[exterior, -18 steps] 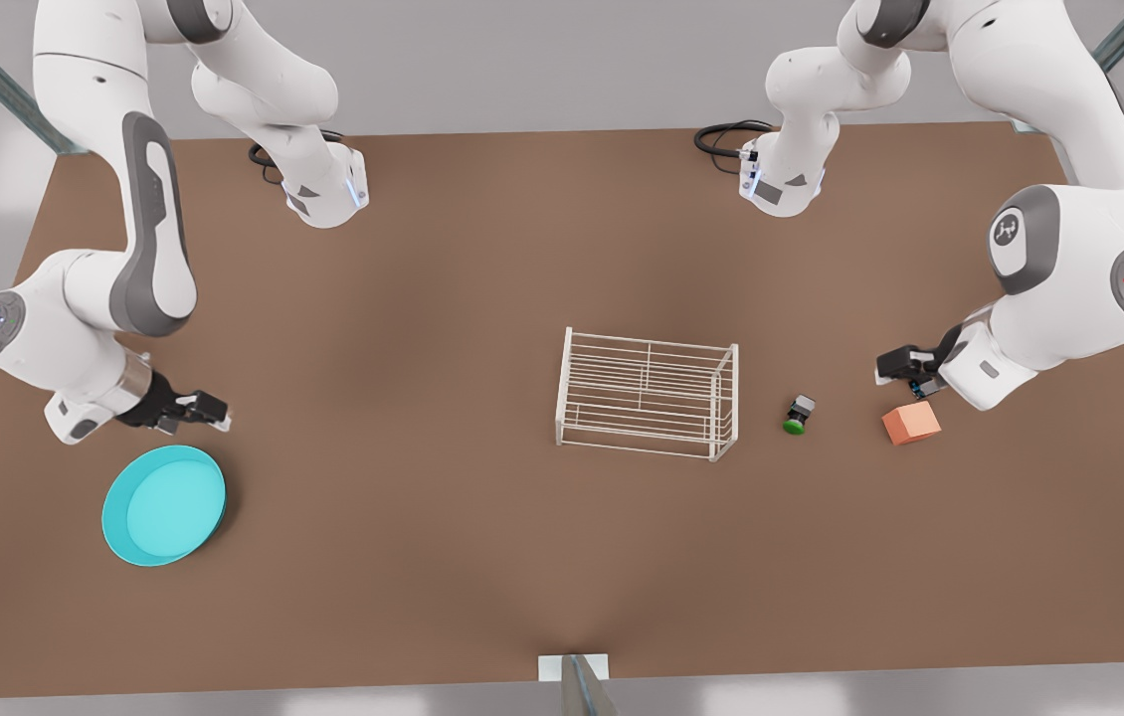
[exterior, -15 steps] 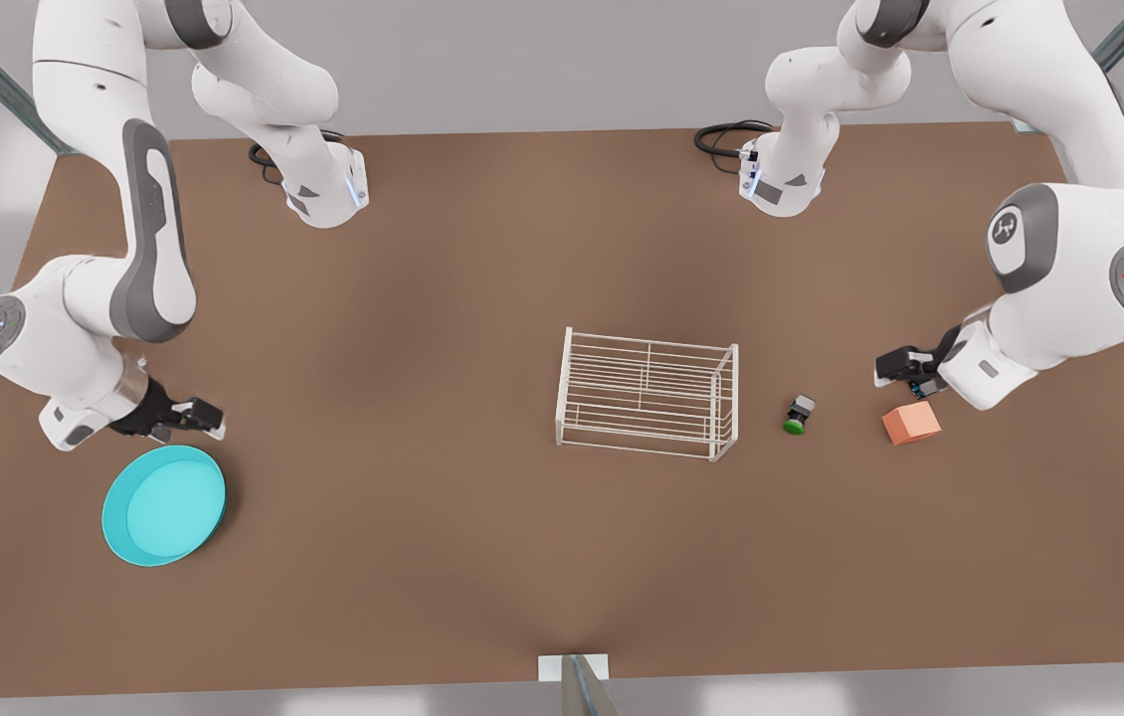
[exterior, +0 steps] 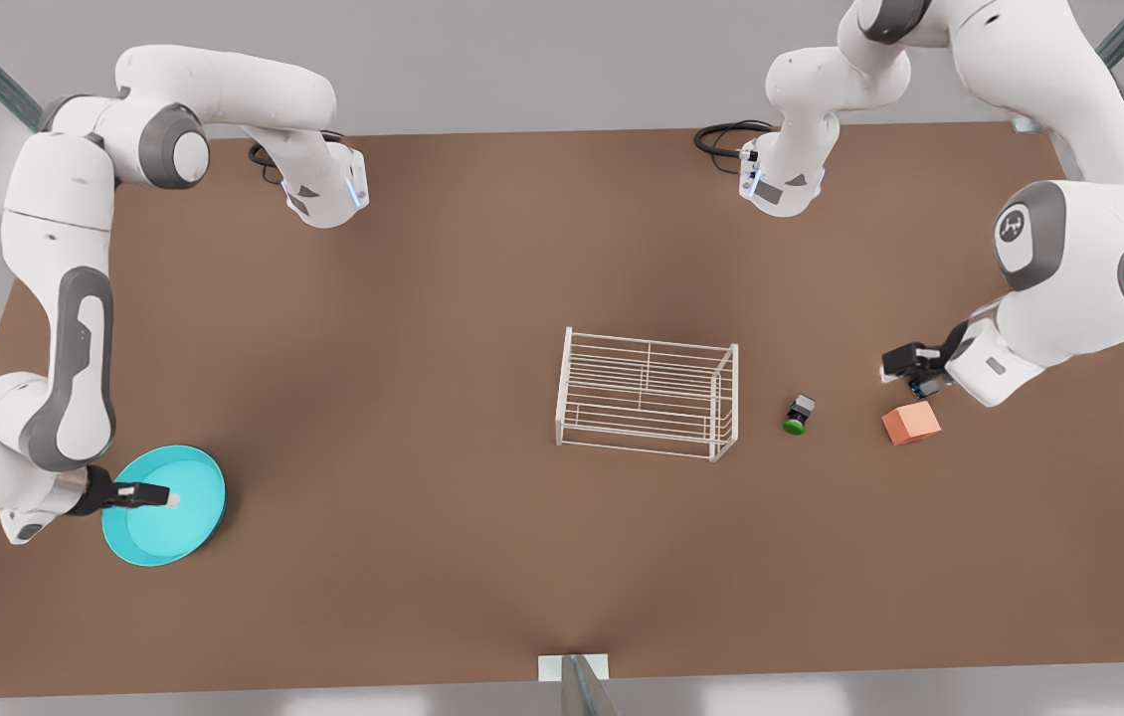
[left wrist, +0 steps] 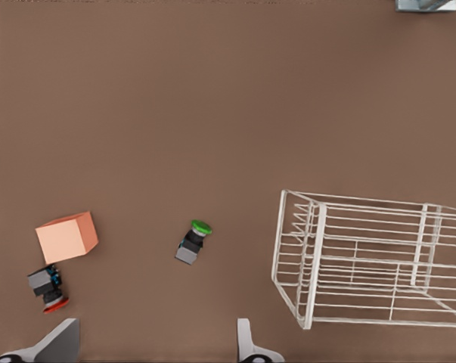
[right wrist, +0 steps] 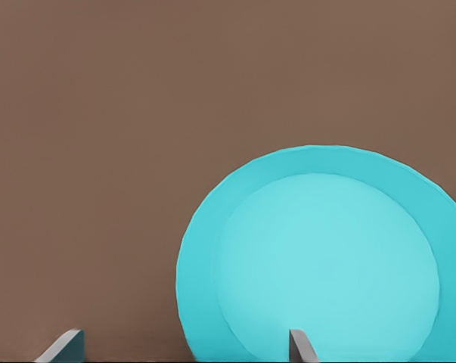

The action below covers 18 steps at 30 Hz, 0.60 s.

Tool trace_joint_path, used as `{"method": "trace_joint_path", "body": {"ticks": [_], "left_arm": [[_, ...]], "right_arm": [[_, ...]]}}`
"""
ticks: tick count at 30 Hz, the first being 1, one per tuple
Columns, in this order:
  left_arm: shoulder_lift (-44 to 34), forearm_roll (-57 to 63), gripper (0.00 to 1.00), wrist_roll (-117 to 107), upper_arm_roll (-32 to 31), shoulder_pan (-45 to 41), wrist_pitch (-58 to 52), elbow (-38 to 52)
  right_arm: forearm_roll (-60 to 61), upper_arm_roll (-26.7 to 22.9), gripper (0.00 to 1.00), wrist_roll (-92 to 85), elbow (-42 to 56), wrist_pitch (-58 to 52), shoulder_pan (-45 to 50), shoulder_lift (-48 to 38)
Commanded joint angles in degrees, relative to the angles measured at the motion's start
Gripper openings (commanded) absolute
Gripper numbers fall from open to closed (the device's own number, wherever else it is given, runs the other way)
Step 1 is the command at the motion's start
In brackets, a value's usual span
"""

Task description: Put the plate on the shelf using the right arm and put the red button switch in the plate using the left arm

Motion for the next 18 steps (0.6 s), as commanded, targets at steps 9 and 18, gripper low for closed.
{"method": "trace_joint_path", "body": {"ticks": [9,18], "left_arm": [[1.17,-2.45,1.00,-2.71,3.53,5.46,-7.90,-0.06],[1.43,-2.54,1.00,-2.80,3.09,4.14,-6.41,-0.67]], "right_arm": [[-8.14,1.32,1.00,-28.72,10.13,-4.48,-9.41,8.44],[-0.05,4.74,0.99,-22.48,15.23,4.93,-13.46,13.19]]}}
